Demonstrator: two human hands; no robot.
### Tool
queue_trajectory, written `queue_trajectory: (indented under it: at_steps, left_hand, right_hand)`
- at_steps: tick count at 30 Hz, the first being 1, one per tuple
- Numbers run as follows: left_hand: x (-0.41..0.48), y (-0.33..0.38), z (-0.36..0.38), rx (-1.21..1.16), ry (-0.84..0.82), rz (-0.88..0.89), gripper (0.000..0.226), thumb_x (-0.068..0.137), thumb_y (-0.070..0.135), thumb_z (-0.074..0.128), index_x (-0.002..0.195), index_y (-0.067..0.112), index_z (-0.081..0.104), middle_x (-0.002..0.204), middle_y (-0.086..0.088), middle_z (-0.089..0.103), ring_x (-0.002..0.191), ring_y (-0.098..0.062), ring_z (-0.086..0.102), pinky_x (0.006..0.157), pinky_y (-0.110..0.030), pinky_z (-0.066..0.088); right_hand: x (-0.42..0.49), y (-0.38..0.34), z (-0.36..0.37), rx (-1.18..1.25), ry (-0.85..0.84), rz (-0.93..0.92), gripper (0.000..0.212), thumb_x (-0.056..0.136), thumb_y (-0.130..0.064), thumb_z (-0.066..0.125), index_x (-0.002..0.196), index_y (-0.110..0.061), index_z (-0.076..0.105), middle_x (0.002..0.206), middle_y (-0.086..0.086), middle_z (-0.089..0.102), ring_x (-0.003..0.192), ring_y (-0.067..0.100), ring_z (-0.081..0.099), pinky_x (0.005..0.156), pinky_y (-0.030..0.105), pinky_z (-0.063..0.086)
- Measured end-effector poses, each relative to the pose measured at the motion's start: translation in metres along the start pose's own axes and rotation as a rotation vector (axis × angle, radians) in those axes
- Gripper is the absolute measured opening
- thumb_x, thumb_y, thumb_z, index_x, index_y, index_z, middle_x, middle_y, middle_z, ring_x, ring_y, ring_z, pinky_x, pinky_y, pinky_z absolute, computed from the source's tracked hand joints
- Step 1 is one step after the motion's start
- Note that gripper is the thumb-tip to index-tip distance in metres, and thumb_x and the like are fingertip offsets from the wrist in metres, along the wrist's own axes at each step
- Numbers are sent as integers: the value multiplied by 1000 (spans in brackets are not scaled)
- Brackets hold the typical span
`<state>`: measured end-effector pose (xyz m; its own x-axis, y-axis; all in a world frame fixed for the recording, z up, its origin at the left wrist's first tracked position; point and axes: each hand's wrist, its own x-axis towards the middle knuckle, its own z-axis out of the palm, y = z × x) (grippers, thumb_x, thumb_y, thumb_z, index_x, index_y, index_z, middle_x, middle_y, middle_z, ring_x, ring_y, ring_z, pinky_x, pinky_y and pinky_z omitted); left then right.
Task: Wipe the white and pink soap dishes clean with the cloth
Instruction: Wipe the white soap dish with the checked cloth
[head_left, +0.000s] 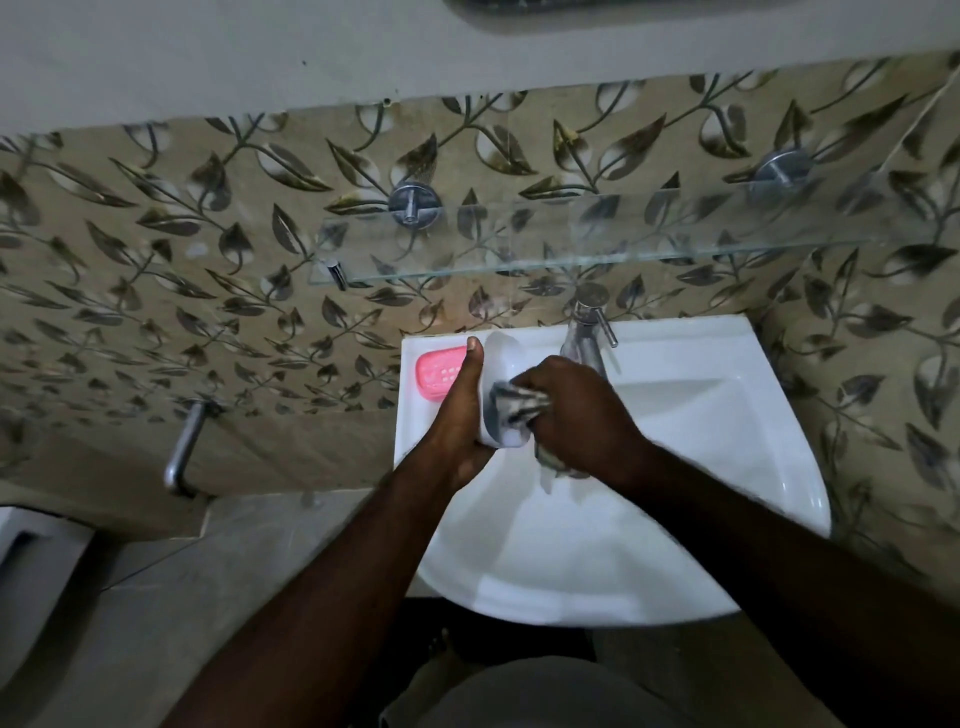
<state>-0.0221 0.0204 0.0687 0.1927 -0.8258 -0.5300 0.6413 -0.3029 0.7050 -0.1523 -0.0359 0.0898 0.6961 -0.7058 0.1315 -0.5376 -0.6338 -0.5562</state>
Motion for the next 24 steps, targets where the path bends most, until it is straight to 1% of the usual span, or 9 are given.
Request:
queue_trajectory:
  at_steps: [3,5,8,13,15,17,20,22,24]
  left_hand:
    - [1,-4,-2,-130,3,6,65,92,63,42,124,11,64,122,-9,65,104,-25,65,92,-39,52]
    - [3,-4,0,-135,12,-12,63,92,63,40,117,11,67,116,-9,68,97,-26,67,81,-38,56]
    - [2,-3,-3,-185,-33,-61,66,90,64,41,91,7,74,89,-13,74,82,-25,71,77,-35,56]
    - [-6,-4,-4,-201,-6,-72,61,91,64,41,99,10,68,88,-13,73,77,-25,72,78,-38,52]
    - [-8,-8,5,-220,-7,-41,54,93,59,40,102,13,66,95,-11,72,85,-24,70,89,-41,50]
    - [-7,-16,12,-260,-15,-45,48,96,55,39,105,16,66,105,-9,70,100,-23,64,101,-44,42]
    - [-2,-15,13,-259,-10,-46,49,96,56,36,109,19,65,107,-8,70,100,-23,64,90,-42,48]
    - [-4,-7,12,-258,30,-15,52,96,58,35,109,17,64,100,-9,70,89,-24,67,79,-39,50]
    - [-5,2,9,-224,49,37,56,96,59,34,100,13,67,85,-11,73,75,-23,70,75,-37,51]
  right_hand:
    - [15,0,-4,88,226,184,21,73,-13,58,93,-11,63,98,11,63,91,33,60,73,36,46]
    - [11,-6,3,11,100,75,31,72,-16,57,102,-11,64,111,10,60,97,34,61,79,39,51]
    - [-11,-14,20,-32,-61,-169,37,74,-11,54,109,-16,65,123,5,59,97,33,59,79,41,52]
    - [-19,-5,20,-264,-100,-364,48,66,3,56,110,-13,65,130,6,59,86,33,56,59,38,50]
    - [-6,1,17,-407,-62,-328,43,67,-3,68,110,-11,65,123,11,62,80,34,58,53,36,47]
    - [6,4,13,-442,3,-267,35,79,-13,67,114,-13,63,110,12,62,81,35,58,53,38,47]
    - [12,-12,7,-388,-24,-123,33,85,-22,57,117,-15,59,106,9,56,94,32,56,65,40,48]
    - [6,-20,4,-209,-67,-68,30,79,-26,56,105,-13,64,107,8,56,97,30,57,72,38,48]
    - [-2,-23,2,-82,-137,-124,24,75,-14,62,99,-12,64,109,5,55,97,29,58,73,37,48]
